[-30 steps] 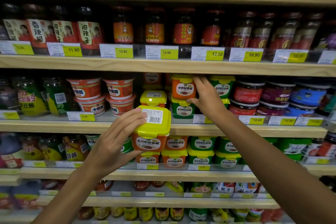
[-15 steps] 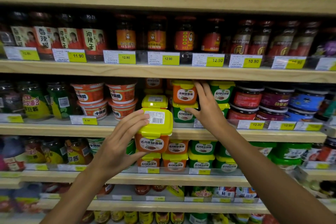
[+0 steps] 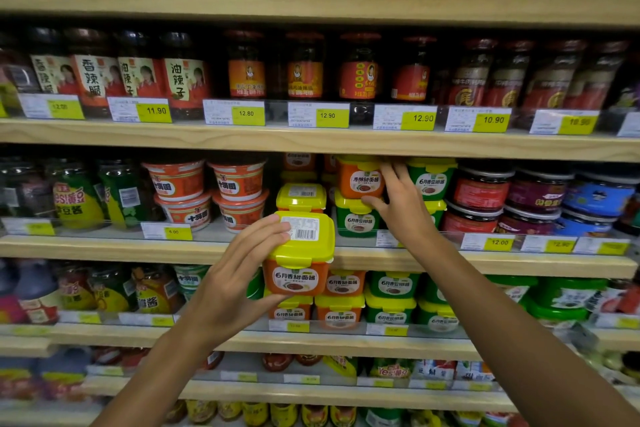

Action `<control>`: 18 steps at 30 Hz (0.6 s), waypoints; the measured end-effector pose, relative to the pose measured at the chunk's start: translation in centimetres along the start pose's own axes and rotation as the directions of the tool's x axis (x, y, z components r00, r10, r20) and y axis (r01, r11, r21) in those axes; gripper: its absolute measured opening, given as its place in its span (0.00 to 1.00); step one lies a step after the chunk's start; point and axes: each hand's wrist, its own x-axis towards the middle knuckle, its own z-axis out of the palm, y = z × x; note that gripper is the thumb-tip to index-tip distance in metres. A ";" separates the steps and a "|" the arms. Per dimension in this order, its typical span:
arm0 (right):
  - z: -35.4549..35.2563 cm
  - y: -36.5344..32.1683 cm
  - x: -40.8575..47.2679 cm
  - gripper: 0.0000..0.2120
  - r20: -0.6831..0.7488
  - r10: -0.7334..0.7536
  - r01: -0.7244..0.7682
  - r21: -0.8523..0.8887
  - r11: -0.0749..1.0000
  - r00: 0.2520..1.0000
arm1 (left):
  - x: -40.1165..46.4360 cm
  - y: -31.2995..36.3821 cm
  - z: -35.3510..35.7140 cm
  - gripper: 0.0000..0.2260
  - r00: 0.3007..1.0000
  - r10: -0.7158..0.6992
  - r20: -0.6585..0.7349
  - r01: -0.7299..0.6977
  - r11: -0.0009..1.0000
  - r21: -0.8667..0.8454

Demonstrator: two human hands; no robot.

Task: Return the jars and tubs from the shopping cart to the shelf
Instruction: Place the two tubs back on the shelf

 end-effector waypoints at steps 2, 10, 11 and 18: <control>0.4 -0.1 -0.5 0.35 0.004 -0.003 0.003 -0.016 1.000 1.000 | 0.1 -0.1 0.1 0.38 1.000 -0.010 -0.003 0.010 1.000 0.006; 0.0 -3.3 -5.5 0.34 -0.095 -0.063 0.073 0.099 0.992 0.993 | 0.3 -0.6 0.5 0.38 0.996 -0.086 -0.007 0.086 0.996 0.028; 0.1 -4.2 -6.4 0.32 -0.084 -0.084 0.098 0.183 0.978 0.993 | 0.4 -0.6 0.6 0.37 0.995 -0.104 -0.006 0.104 0.994 0.030; 1.4 -7.7 -9.6 0.31 0.168 0.051 -0.151 0.662 0.734 0.985 | 1.2 -1.3 1.0 0.38 0.967 -0.244 -0.072 0.244 0.970 -0.016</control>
